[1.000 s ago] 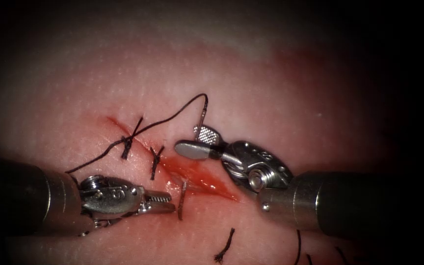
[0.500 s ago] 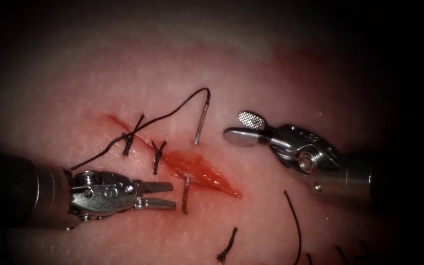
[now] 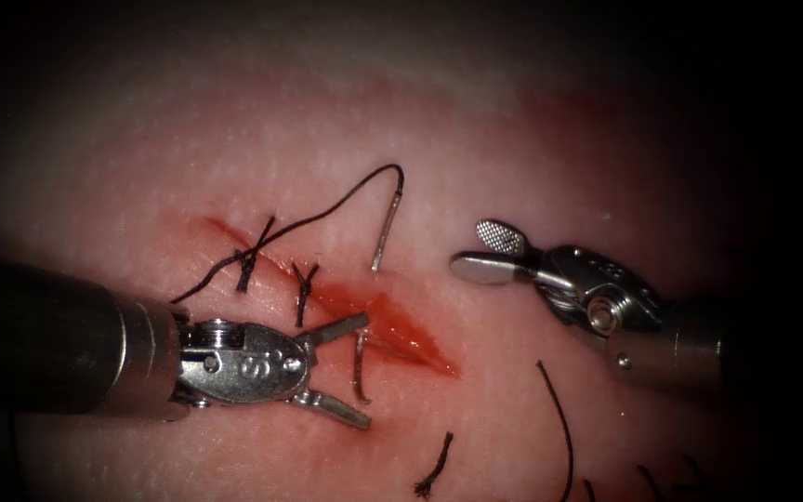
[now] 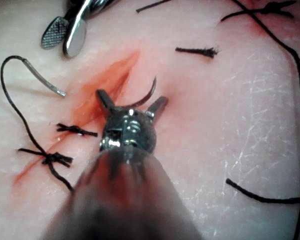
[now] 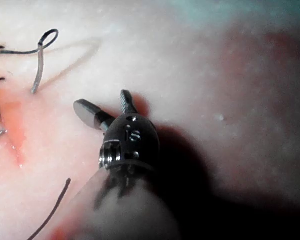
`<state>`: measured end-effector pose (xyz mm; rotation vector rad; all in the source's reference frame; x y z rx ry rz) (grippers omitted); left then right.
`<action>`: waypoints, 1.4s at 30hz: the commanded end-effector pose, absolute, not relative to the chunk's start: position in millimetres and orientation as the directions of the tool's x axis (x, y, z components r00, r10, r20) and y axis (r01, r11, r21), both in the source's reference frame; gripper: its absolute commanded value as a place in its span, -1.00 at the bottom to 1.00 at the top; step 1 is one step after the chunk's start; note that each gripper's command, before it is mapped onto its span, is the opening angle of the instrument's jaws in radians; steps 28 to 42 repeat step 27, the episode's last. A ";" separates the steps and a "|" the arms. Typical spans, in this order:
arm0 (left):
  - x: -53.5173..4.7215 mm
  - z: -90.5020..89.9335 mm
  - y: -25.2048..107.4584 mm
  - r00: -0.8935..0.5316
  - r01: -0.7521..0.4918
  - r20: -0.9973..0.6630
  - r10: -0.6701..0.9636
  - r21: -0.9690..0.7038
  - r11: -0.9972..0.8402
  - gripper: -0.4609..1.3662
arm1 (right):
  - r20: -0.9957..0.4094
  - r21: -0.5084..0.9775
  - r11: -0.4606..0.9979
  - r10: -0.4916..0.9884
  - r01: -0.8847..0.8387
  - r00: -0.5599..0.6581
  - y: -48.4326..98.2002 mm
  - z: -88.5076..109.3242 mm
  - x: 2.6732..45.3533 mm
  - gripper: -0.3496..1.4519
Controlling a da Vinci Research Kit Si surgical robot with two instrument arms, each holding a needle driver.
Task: Wound Closure
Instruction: Use the left gripper to pull the needle through the tissue
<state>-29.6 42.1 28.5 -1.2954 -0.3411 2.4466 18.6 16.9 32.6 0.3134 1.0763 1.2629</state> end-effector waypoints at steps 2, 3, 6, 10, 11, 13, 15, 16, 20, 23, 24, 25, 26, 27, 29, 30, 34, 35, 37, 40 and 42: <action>-29.9 28.6 42.2 -0.517 -0.183 -0.753 0.407 -0.367 -0.912 0.31 | -0.479 0.718 0.339 0.874 -0.608 -0.079 16.7 32.7 18.5 0.60; -29.9 28.7 42.3 -0.514 -0.176 -0.759 0.400 -0.363 -0.915 0.18 | -0.484 0.715 0.344 0.872 -0.608 -0.076 16.6 32.8 18.5 0.60; -29.6 28.7 42.4 -0.502 -0.180 -0.745 0.439 -0.406 -0.896 -0.67 | -0.487 0.714 0.346 0.870 -0.608 -0.077 16.2 32.8 18.5 0.60; -29.0 28.8 42.7 -0.494 -0.179 -0.735 0.465 -0.437 -0.882 -0.88 | -0.488 0.713 0.347 0.869 -0.609 -0.077 15.8 32.7 18.5 0.58; -28.8 28.7 42.8 -0.491 -0.183 -0.728 0.479 -0.451 -0.874 -0.88 | -0.489 0.713 0.347 0.869 -0.609 -0.078 15.8 32.7 18.6 0.58; -28.8 28.7 42.9 -0.489 -0.182 -0.726 0.483 -0.457 -0.871 -0.88 | -0.489 0.713 0.346 0.869 -0.610 -0.078 15.7 32.7 18.7 0.57; -28.9 28.6 42.9 -0.489 -0.181 -0.726 0.483 -0.457 -0.871 -0.88 | -0.489 0.712 0.345 0.869 -0.611 -0.079 15.7 32.7 18.9 0.57; -28.9 28.6 42.9 -0.489 -0.180 -0.727 0.483 -0.458 -0.871 -0.88 | -0.489 0.712 0.345 0.869 -0.612 -0.079 15.7 32.7 19.0 0.57; -29.0 28.5 43.1 -0.487 -0.180 -0.724 0.488 -0.463 -0.868 -0.88 | -0.489 0.711 0.343 0.869 -0.613 -0.081 15.7 32.7 19.3 0.57; -29.0 28.5 43.2 -0.485 -0.183 -0.725 0.489 -0.463 -0.867 -0.88 | -0.489 0.711 0.343 0.869 -0.614 -0.081 15.7 32.7 19.4 0.57; -29.0 28.5 43.2 -0.484 -0.185 -0.722 0.494 -0.467 -0.864 -0.88 | -0.489 0.711 0.343 0.869 -0.613 -0.081 15.7 32.7 19.4 0.57; -29.0 28.5 43.2 -0.484 -0.185 -0.722 0.494 -0.468 -0.864 -0.88 | -0.489 0.711 0.343 0.868 -0.613 -0.081 15.6 32.6 19.4 0.57; -29.0 28.4 43.3 -0.484 -0.185 -0.722 0.494 -0.468 -0.864 -0.88 | -0.489 0.711 0.343 0.868 -0.613 -0.081 15.6 32.6 19.4 0.57; -29.0 28.4 43.2 -0.484 -0.185 -0.722 0.494 -0.468 -0.864 -0.88 | -0.489 0.711 0.343 0.869 -0.613 -0.081 15.6 32.6 19.4 0.57; -29.0 28.4 43.2 -0.484 -0.185 -0.722 0.494 -0.468 -0.864 -0.88 | -0.489 0.711 0.343 0.869 -0.613 -0.081 15.6 32.6 19.4 0.57; -29.0 28.4 43.2 -0.484 -0.185 -0.722 0.494 -0.468 -0.864 -0.88 | -0.489 0.711 0.343 0.869 -0.613 -0.081 15.6 32.6 19.4 0.57; -29.0 28.4 43.2 -0.484 -0.185 -0.722 0.494 -0.468 -0.864 -0.88 | -0.489 0.711 0.343 0.869 -0.613 -0.081 15.6 32.6 19.4 0.57; -29.0 28.4 43.2 -0.484 -0.185 -0.722 0.494 -0.468 -0.864 -0.88 | -0.489 0.711 0.343 0.869 -0.613 -0.081 15.6 32.6 19.4 0.57; -29.0 28.4 43.2 -0.484 -0.185 -0.722 0.494 -0.468 -0.864 -0.88 | -0.489 0.711 0.343 0.869 -0.613 -0.081 15.6 32.6 19.4 0.57; -29.0 28.4 43.2 -0.484 -0.185 -0.722 0.494 -0.468 -0.864 -0.88 | -0.489 0.711 0.343 0.869 -0.613 -0.081 15.6 32.6 19.4 0.57; -29.0 28.4 43.2 -0.484 -0.185 -0.722 0.494 -0.468 -0.864 -0.88 | -0.489 0.711 0.343 0.869 -0.613 -0.081 15.6 32.6 19.4 0.57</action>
